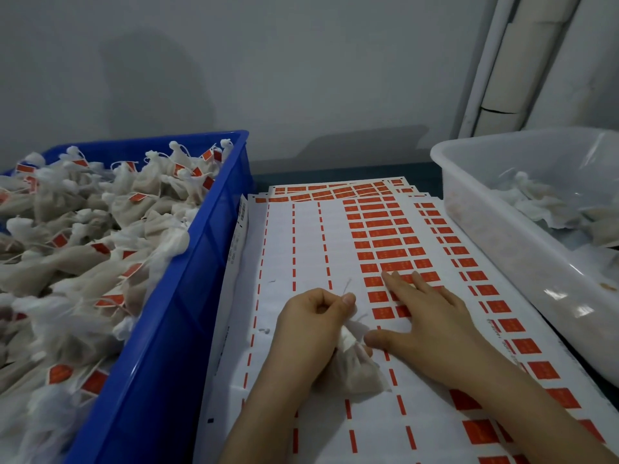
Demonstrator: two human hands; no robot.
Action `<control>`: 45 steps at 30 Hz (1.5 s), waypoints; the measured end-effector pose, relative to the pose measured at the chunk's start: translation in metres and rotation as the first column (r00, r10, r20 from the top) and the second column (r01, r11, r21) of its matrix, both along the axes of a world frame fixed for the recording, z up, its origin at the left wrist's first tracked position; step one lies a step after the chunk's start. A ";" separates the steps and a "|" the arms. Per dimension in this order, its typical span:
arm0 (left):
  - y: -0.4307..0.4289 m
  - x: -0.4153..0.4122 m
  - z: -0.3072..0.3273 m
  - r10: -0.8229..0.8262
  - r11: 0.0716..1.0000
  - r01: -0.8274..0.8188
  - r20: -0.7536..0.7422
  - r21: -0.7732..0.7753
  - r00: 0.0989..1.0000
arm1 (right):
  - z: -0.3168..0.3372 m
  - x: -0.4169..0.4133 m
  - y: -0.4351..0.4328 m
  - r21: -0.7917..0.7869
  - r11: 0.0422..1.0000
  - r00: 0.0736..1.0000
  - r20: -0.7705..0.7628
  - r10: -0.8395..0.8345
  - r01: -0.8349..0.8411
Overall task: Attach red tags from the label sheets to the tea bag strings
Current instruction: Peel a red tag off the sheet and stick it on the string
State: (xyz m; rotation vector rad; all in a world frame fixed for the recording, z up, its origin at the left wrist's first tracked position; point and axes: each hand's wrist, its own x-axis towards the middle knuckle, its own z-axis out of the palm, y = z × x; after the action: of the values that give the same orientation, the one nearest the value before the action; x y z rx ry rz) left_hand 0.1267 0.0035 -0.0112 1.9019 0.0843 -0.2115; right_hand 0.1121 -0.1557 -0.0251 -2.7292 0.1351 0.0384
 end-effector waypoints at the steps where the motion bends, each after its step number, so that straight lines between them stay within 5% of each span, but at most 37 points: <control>1: 0.000 0.000 -0.001 -0.006 1.000 0.006 0.005 0.005 1.000 | 0.001 0.000 0.000 0.000 1.000 1.000 0.003 0.005 -0.005; 8: -0.008 -0.003 0.001 -0.060 0.993 0.047 0.131 0.104 0.990 | 0.005 -0.009 0.002 0.065 0.998 1.000 0.018 -0.003 0.001; 15: -0.011 0.000 0.006 -0.209 0.906 0.125 0.169 0.405 0.963 | 0.001 -0.017 0.003 0.207 0.978 0.998 0.060 -0.035 0.022; 20: -0.009 -0.002 0.006 -0.410 0.840 0.232 0.294 0.490 0.863 | -0.004 -0.021 0.001 0.225 0.971 0.991 0.086 -0.099 0.078; 29: -0.023 0.014 0.009 -0.424 0.743 0.369 -0.034 0.559 0.905 | -0.004 -0.020 0.003 0.169 0.980 0.991 0.063 -0.116 0.104; 37: -0.016 0.011 0.001 -0.461 0.700 0.237 0.173 0.674 0.871 | -0.001 -0.021 0.001 0.080 0.995 0.989 0.131 -0.065 0.055; 41: -0.005 0.014 0.000 -0.338 0.834 0.126 0.317 0.537 0.886 | 0.002 -0.022 0.001 -0.009 1.000 0.991 0.129 -0.023 0.024; 45: 0.002 0.010 -0.004 -0.121 0.843 -0.047 0.273 0.535 0.954 | 0.009 -0.026 0.005 -0.017 1.000 0.992 0.124 -0.011 0.013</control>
State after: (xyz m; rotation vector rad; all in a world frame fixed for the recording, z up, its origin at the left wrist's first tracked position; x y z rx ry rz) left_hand 0.1368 0.0060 -0.0152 2.4808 -0.1118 0.0911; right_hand 0.0859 -0.1504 -0.0157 -2.7393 0.1172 -0.1366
